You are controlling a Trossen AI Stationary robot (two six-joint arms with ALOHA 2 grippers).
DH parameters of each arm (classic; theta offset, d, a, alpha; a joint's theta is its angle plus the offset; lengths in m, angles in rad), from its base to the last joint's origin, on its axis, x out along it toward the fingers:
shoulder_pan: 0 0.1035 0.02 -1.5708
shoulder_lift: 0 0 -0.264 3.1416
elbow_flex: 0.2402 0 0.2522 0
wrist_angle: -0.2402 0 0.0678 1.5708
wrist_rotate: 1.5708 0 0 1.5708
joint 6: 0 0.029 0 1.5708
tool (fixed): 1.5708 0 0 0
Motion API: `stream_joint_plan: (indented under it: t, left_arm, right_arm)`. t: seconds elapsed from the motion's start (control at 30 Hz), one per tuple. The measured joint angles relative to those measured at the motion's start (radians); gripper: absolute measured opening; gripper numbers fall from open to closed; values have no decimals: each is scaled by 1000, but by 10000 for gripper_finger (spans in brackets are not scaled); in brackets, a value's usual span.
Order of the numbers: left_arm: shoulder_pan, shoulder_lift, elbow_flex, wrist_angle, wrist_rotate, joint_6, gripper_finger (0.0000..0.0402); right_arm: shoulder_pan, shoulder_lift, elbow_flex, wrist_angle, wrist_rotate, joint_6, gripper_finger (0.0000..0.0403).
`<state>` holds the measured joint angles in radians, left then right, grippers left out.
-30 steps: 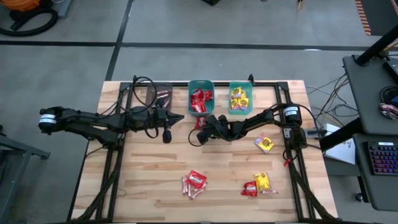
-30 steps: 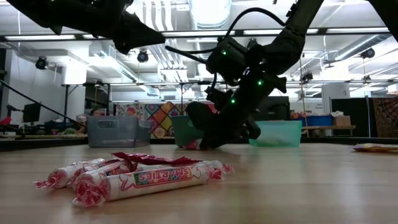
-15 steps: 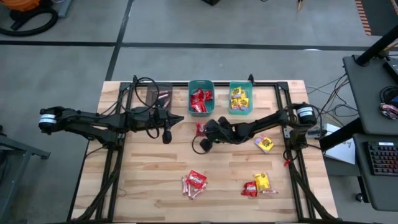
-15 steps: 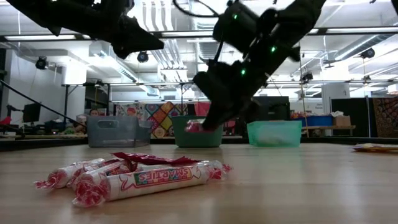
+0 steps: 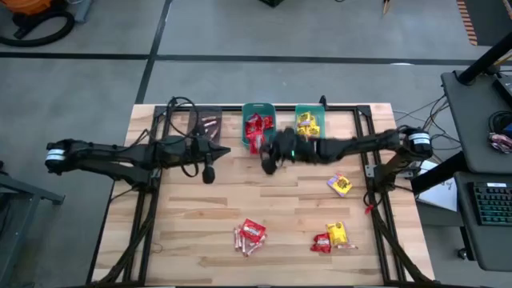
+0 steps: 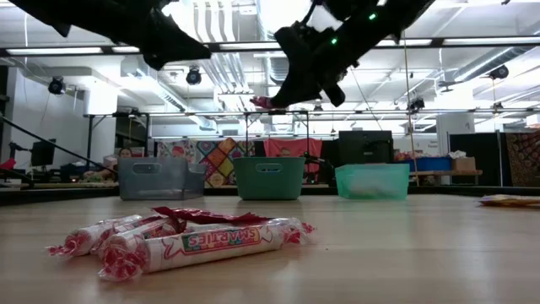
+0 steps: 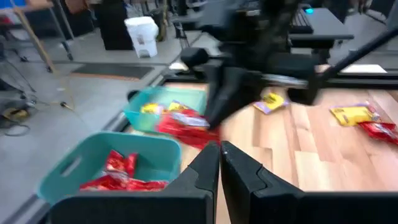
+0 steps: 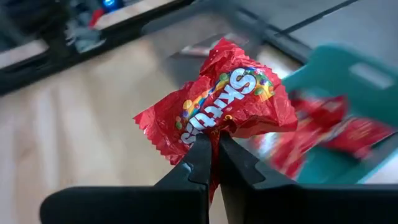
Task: Sort candy
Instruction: Put the middle left red candy on the dark green bin
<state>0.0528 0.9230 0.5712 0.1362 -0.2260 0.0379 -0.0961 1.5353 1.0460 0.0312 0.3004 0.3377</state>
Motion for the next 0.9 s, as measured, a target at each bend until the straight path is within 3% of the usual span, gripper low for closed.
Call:
stream_joint_plan:
  t: [0.2, 0.4, 0.6, 0.67, 0.9]
  left_arm:
    - [2, -61, -8, -49, -114, 75, 0]
    - [18, -79, -11, -99, -169, 129, 0]
    - [22, -70, -29, -121, -371, -6, 0]
    - [21, -71, -29, -114, -355, -48, 0]
    - [19, -71, -29, -107, -272, -420, 0]
  right_arm:
    - [-225, 48, 67, 2, -85, -94, 12]
    - [-390, 206, 133, 39, -204, -154, 13]
    - [-444, 320, 243, -85, -249, -177, 53]
    - [-456, 333, 308, -166, -253, -165, 79]
    - [-460, 310, 524, -547, -255, -154, 167]
